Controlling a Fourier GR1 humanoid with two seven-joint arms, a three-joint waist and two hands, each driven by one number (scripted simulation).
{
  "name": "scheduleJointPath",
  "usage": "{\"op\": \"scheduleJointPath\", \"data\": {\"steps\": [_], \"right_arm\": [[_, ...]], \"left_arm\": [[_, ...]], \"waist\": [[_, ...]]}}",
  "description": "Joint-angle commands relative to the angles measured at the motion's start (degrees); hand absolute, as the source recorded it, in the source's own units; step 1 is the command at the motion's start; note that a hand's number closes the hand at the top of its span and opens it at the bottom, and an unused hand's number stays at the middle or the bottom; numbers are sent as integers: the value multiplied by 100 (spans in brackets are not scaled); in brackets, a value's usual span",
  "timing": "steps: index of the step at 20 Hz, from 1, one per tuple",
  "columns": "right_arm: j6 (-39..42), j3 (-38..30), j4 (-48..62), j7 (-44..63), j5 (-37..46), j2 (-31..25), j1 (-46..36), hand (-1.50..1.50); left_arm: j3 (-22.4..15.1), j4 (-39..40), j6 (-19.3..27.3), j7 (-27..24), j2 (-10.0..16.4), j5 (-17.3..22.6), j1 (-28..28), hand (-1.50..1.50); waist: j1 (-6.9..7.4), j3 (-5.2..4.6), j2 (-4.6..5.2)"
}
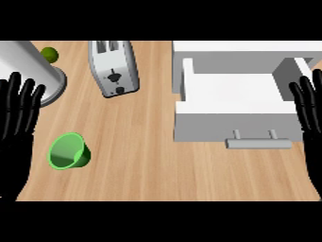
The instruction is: Pick up the cup, place it into the drawer and close the drawer
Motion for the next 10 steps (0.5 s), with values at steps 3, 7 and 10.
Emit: {"op": "scheduleJointPath", "data": {"steps": [3,7,10], "right_arm": [[-157,150,-197,362,117,145,-252,-150],[305,250,-128,370,-553,152,359,-150],[445,-84,25,418,-845,0,78,-150]], "left_arm": [[566,96,-961,-459,493,1003,178,-150],[437,431,-1485,-177,342,2071,671,-150],[994,442,-1692,304,813,2761,335,-150]], "waist": [[31,-24,187],[18,-25,194],[12,-19,190]]}}
